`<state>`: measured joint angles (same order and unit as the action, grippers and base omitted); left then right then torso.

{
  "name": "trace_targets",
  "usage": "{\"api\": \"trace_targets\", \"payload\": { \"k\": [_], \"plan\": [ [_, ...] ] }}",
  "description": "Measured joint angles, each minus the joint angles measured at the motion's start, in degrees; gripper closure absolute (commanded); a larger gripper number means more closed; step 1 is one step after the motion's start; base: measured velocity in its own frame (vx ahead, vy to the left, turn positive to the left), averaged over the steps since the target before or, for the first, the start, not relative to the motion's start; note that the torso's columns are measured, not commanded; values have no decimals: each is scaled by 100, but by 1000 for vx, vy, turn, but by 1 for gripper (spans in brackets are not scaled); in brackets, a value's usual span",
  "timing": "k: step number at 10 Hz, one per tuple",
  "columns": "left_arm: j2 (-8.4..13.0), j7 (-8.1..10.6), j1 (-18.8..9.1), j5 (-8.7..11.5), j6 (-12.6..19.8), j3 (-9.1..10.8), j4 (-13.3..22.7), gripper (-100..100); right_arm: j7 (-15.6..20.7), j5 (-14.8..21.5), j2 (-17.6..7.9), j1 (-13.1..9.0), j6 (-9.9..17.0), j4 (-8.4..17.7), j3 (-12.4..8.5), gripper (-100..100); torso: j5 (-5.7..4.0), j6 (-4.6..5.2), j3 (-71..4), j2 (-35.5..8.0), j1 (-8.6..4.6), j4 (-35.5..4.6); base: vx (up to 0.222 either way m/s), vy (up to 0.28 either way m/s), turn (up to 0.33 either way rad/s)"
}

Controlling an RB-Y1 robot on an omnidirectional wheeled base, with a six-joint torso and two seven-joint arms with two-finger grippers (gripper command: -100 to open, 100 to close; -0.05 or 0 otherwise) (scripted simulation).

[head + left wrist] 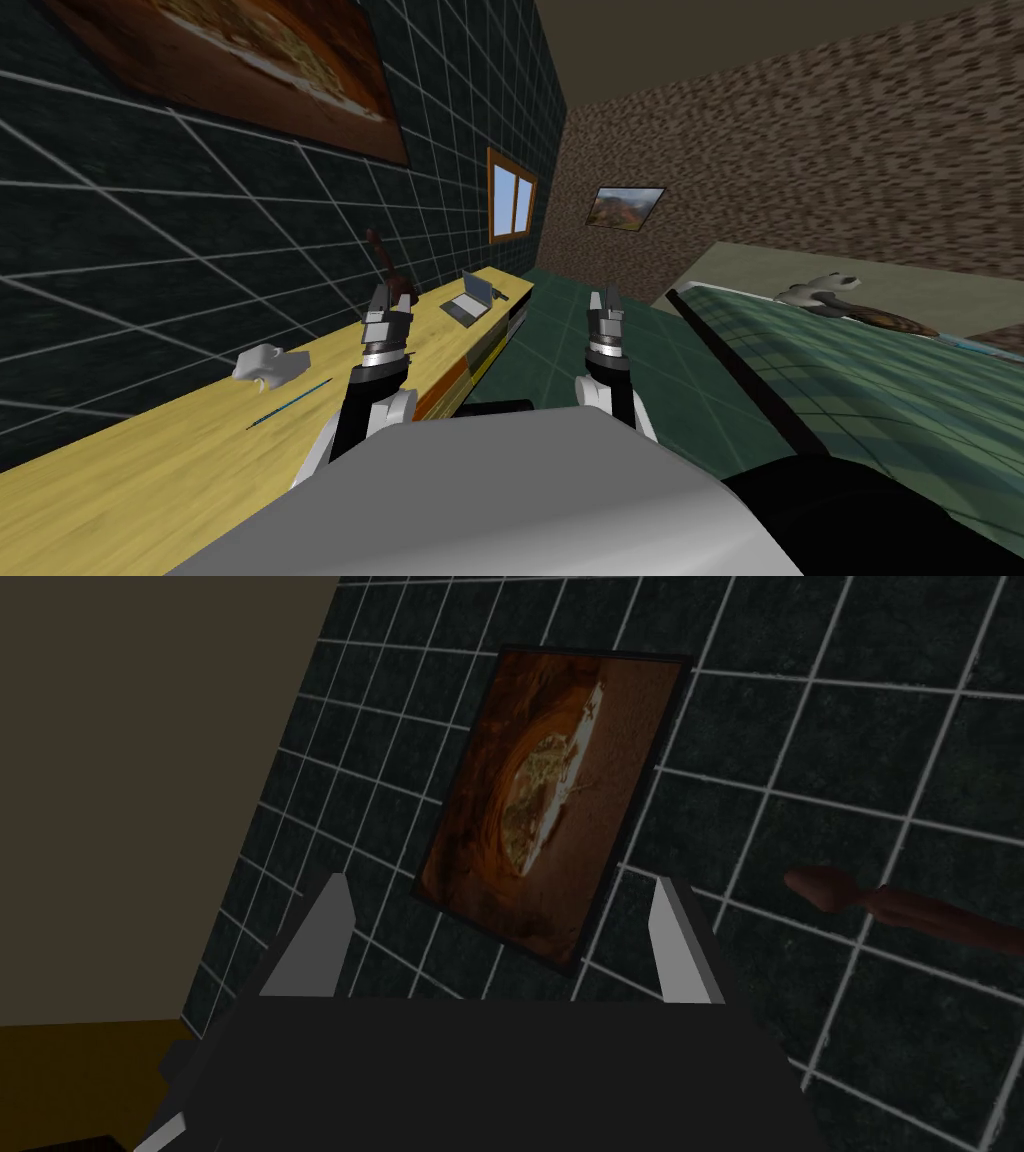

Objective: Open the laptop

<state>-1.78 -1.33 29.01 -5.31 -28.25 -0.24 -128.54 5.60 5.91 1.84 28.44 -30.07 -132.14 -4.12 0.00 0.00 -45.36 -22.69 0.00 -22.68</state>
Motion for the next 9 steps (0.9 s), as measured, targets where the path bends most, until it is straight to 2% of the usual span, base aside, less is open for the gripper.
{"api": "trace_targets", "payload": {
  "k": [3,4,6,9],
  "plan": [
    [0,0,0,0,0,0,0,0,0,0,0,0,0,0,0,0,0,0,-2537,-1270,0,-1269,0,0,0],
    [0,0,0,0,0,0,0,-100,0,0,0,0,0,0,0,0,0,0,-3383,-1693,0,-1692,25,-25,31],
    [284,36,1,56,47,31,2,-100,0,0,1,1,0,2,1,0,-3,0,-3894,-1931,-13,-1934,46,-72,43],
    [702,153,8,221,206,118,-9,-100,0,0,1,2,0,2,1,0,-2,0,-3924,-1954,-8,-1958,73,-122,73]
  ]
}}
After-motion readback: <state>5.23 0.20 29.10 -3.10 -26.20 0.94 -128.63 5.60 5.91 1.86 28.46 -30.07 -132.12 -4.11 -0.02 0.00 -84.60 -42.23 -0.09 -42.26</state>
